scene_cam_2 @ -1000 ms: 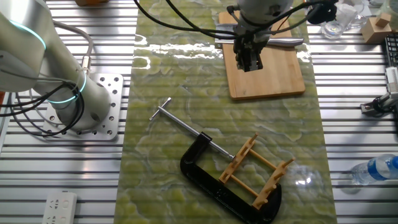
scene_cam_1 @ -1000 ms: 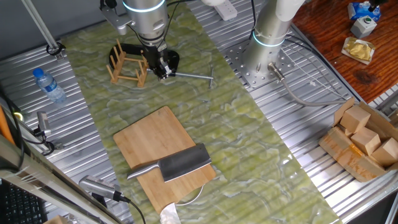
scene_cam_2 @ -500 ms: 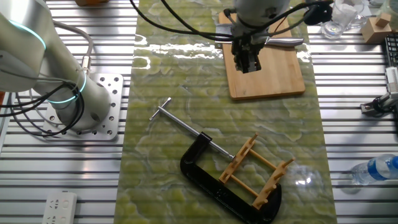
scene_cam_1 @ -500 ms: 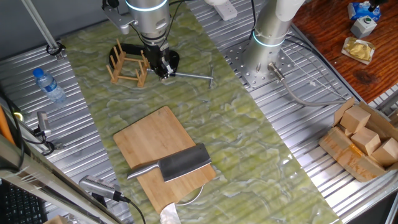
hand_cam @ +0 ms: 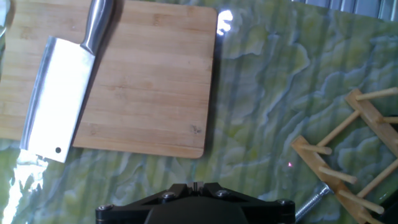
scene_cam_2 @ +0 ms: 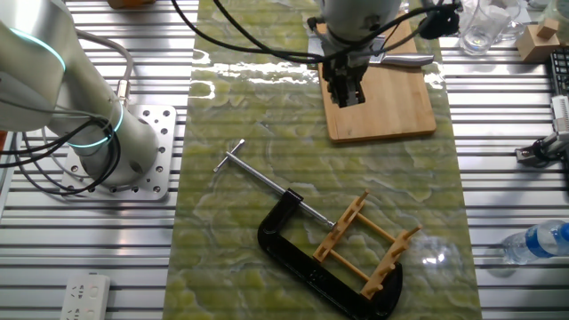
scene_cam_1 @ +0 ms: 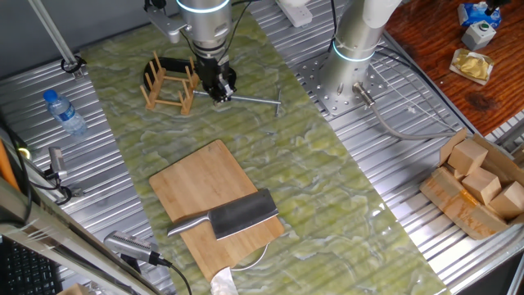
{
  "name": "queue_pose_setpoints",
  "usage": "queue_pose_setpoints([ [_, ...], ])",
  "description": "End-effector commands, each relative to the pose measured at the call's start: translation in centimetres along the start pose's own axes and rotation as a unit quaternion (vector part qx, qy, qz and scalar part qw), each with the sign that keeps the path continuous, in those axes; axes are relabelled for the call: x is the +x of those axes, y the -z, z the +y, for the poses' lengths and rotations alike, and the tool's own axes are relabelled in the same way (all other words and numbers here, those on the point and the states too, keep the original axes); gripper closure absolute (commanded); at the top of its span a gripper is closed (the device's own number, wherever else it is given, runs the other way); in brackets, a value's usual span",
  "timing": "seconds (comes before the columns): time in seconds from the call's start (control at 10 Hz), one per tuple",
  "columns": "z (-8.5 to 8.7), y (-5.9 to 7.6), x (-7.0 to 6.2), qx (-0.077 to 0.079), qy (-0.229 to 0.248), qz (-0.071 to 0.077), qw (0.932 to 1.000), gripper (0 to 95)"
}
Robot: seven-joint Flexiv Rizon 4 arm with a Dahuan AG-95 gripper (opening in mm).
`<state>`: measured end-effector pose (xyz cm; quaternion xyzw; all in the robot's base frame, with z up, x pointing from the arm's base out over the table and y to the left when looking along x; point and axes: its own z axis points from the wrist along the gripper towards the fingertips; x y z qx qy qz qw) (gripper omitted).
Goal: Put the knife on the knife rack
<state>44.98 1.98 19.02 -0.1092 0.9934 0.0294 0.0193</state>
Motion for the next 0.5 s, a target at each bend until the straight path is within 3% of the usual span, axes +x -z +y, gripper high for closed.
queue_pose_setpoints([
  [0.1,0.05,0.09,0.17,0.000,0.000,0.000,1.0000,95.0],
  [0.5,0.06,-0.03,0.38,-0.001,0.001,0.000,1.0000,95.0],
])
